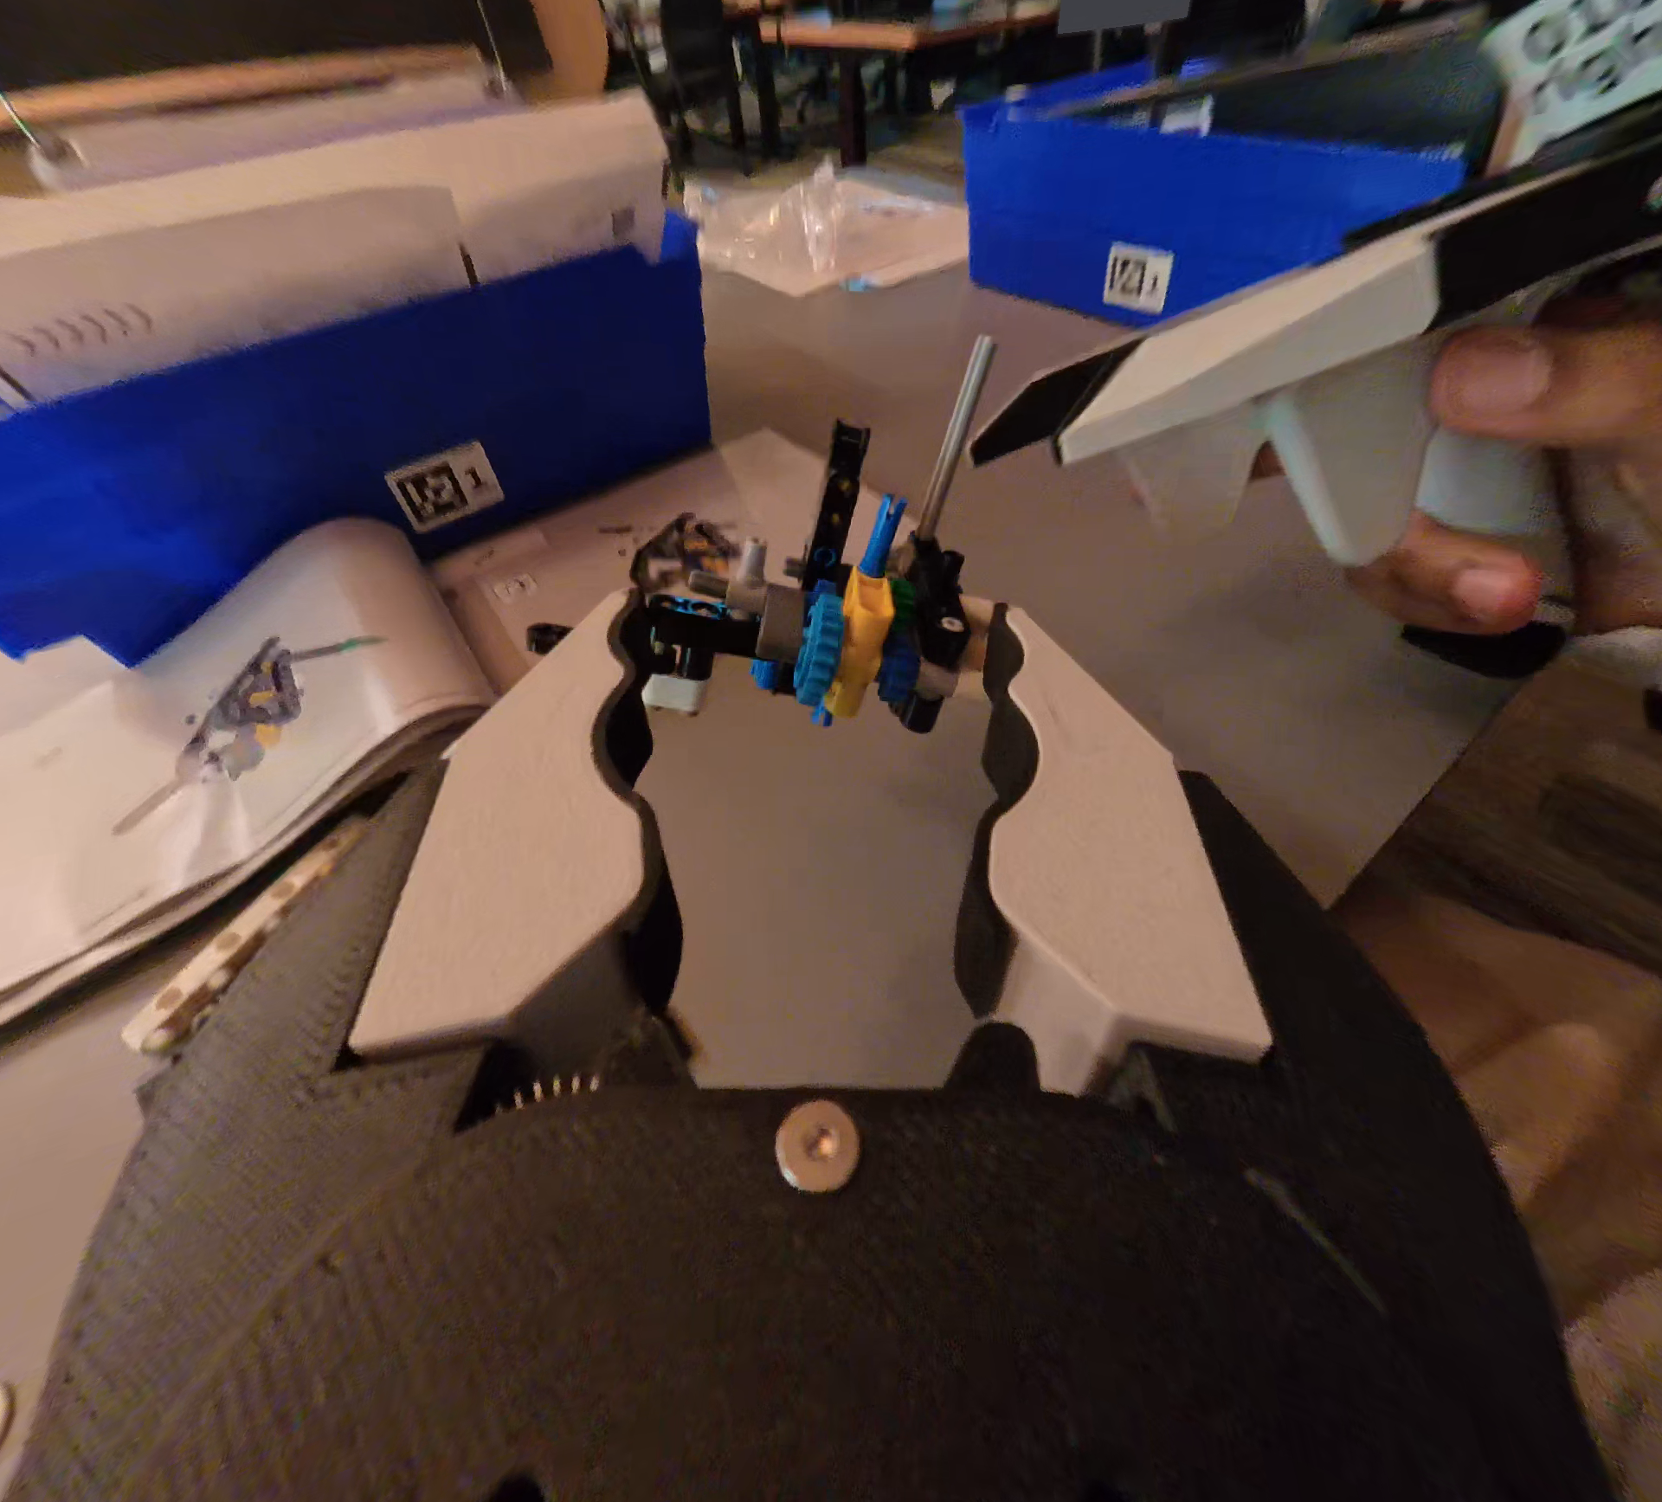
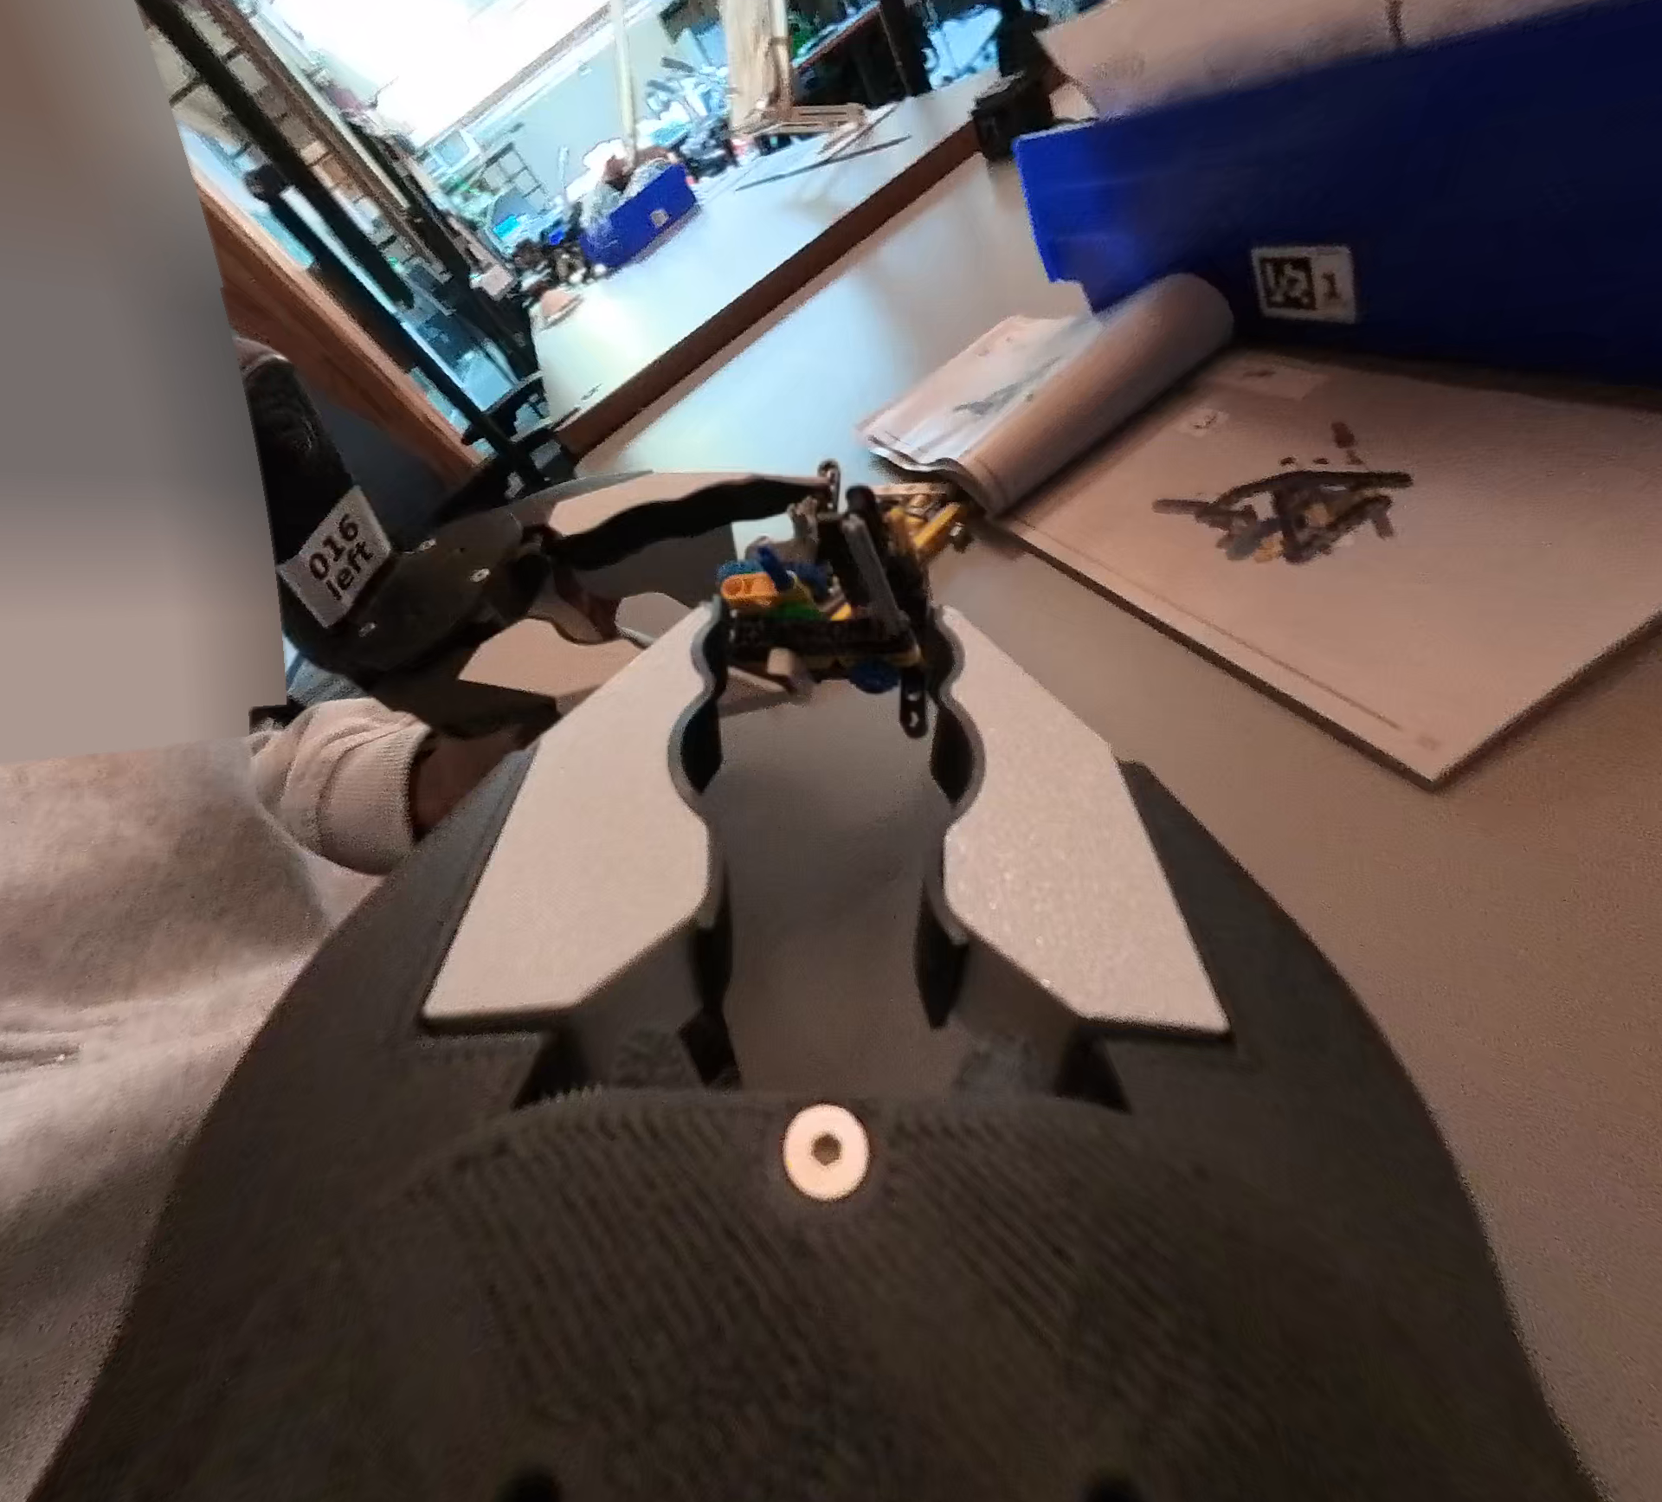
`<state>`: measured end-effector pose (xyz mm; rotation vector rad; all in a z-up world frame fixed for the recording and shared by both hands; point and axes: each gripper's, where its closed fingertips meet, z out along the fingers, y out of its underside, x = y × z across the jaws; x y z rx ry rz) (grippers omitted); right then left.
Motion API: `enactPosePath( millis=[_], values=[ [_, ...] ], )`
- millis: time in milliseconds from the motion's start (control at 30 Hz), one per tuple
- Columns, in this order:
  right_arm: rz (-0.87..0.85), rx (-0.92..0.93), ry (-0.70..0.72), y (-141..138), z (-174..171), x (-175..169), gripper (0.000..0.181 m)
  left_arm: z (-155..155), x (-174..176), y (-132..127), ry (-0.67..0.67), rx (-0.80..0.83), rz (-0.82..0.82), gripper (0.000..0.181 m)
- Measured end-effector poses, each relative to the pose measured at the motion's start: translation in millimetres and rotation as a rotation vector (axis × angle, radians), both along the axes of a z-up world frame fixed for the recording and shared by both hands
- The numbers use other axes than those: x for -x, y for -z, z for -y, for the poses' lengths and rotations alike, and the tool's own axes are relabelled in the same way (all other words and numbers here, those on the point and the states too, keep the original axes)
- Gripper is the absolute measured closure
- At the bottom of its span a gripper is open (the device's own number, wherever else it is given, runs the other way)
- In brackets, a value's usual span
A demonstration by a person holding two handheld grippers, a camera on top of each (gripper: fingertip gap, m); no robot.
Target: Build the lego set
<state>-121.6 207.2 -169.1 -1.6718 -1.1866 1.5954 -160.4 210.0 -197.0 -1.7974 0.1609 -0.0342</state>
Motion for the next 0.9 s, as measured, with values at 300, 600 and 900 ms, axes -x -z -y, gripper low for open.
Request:
enactPosePath(
  millis=[300, 600, 900],
  values=[
    [0.079, 0.111, 0.064, 24.4, -19.8, -5.2, 0.136, 3.9, -6.7, 23.4, 0.025, 0.151, 0.003, 0.107],
    [0.041, 0.29, 0.051, 27.7, -25.7, -8.1, 0.129, 10.3, -10.9, 15.9, 0.051, 0.12, -0.064, 0.107],
    [-0.164, 0.597, -0.068, 3.4, -23.9, -13.1, 0.11, 14.3, -10.6, -7.8, 0.112, -0.018, -0.112, 0.107]
  ],
)
